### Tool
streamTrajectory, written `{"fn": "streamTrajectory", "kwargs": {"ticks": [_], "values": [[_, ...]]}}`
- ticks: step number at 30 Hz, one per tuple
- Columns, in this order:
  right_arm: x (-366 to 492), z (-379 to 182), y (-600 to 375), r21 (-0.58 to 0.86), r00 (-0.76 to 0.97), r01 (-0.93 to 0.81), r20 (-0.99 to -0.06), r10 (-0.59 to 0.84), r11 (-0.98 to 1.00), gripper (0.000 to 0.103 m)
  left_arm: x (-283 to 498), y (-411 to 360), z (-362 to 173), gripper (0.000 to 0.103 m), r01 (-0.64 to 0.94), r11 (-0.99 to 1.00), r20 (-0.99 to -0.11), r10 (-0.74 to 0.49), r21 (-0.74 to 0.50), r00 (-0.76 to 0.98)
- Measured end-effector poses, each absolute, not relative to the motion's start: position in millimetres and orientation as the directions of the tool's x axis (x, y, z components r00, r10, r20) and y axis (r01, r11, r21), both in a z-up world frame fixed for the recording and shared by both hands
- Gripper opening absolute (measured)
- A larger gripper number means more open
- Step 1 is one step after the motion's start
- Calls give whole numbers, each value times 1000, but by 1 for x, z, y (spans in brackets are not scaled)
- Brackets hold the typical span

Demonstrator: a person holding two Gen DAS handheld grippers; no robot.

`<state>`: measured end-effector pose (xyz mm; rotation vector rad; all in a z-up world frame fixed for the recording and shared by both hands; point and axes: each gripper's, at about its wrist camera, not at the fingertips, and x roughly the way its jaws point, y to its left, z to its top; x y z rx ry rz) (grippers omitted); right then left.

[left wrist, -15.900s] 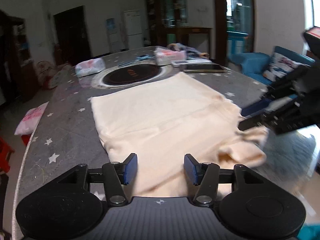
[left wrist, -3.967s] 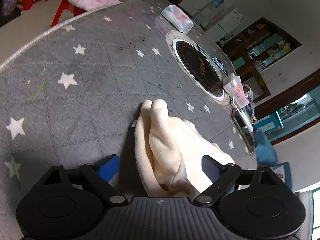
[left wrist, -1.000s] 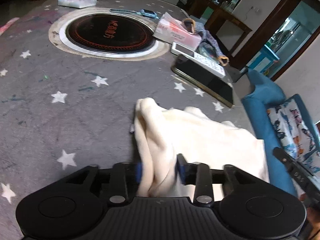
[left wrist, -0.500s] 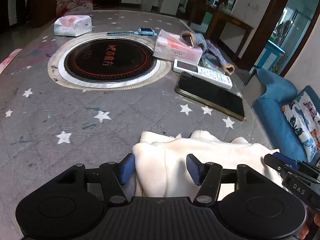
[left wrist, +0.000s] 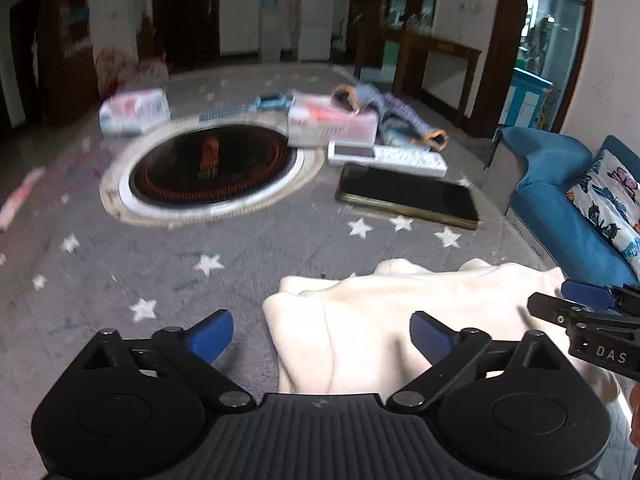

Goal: Fold clothes

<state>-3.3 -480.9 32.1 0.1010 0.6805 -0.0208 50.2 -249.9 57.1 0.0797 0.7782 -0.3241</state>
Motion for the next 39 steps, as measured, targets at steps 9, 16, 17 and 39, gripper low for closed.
{"fn": "streamTrajectory", "kwargs": {"ticks": [9, 16, 17, 39], "values": [[-40, 44, -463, 72, 782, 44, -623, 10, 996, 77, 3, -241, 68, 103, 358, 933, -662, -283, -25, 693], [-63, 46, -444, 55, 791, 24, -611, 15, 998, 82, -23, -229, 62, 103, 365, 931, -679, -271, -5, 682], [-67, 45, -442, 55, 793, 26, -610, 13, 998, 82, -26, -227, 61, 103, 364, 931, -681, -269, -4, 681], [-128, 36, -402, 50, 787, 94, -616, -44, 994, 90, -71, -189, 51, 103, 381, 924, -687, -290, -21, 666]]}}
